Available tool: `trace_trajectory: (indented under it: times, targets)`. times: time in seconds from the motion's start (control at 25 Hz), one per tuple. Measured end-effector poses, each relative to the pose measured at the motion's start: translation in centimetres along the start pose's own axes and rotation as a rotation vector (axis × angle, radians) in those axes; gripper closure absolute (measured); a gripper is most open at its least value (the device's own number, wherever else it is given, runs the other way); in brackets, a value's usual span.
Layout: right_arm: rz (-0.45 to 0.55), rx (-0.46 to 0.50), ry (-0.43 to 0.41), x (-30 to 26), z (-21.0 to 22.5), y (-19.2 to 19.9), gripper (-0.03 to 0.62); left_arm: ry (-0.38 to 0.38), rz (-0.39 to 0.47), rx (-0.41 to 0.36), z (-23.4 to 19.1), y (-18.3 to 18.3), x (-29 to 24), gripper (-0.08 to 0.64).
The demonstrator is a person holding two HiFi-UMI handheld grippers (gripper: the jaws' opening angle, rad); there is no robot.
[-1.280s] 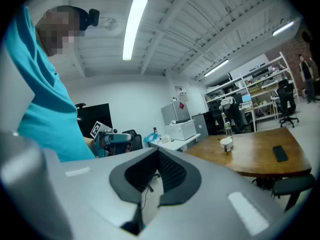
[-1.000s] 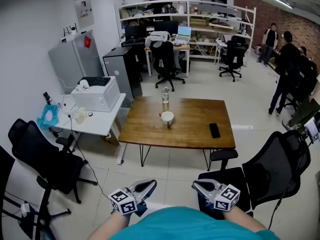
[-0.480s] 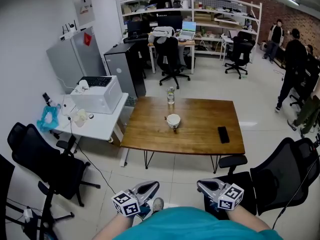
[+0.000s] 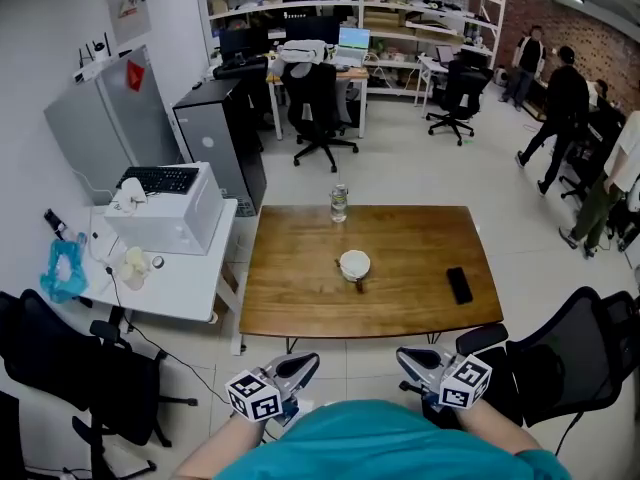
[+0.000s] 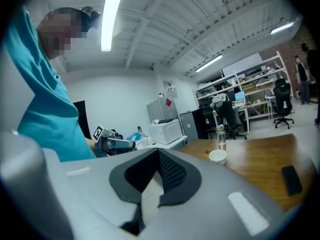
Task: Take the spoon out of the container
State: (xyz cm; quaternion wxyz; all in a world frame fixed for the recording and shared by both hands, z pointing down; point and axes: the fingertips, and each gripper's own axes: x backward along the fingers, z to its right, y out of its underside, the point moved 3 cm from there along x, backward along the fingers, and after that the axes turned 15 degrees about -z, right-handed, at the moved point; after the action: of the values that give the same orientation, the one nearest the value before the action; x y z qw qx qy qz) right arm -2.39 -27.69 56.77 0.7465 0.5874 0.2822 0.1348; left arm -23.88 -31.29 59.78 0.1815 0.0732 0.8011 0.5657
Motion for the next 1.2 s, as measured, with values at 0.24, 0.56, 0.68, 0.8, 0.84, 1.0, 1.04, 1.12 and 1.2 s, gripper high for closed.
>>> trace_trajectory:
  times: [0.24,0.56,0.68,0.8,0.84,1.0,1.04,1.12,1.2]
  targets:
    - [-0.028,-0.011,0.019,-7.0,9.4,1.6,0.591,-0.027,-0.030,0.066,-13.4,0.9,-6.6,0.558]
    - [-0.015,0.053,-0.110,-9.5,23.1,1.7,0.591,-0.258,-0.187,0.300,-26.9,3.2,-18.7,0.523]
    - [-0.031,0.062,-0.149,-10.5,28.5,2.4,0.591,-0.318,-0.284,0.348,-31.2,4.7,-23.4,0.454]
    - [-0.048,0.059,-0.171,-12.8,31.5,3.0,0.591,-0.352,-0.360,0.413,-36.1,6.1,-26.1,0.422]
    - [-0.048,0.052,-0.173,-13.5,32.3,3.2,0.591,-0.356,-0.380,0.436,-37.7,6.6,-26.7,0.422]
    - [-0.057,0.019,-0.149,-16.6,35.2,4.2,0.591,-0.347,-0.447,0.483,-43.9,7.5,-29.4,0.412]
    - [-0.062,0.012,-0.138,-17.4,35.7,4.3,0.591,-0.336,-0.466,0.496,-45.1,7.9,-29.9,0.401]
    - [-0.071,-0.005,-0.117,-19.0,36.3,4.7,0.591,-0.308,-0.512,0.511,-46.8,8.9,-30.7,0.393]
    - [-0.072,-0.022,-0.099,-20.2,36.7,5.0,0.591,-0.289,-0.559,0.509,-48.2,10.0,-31.4,0.385]
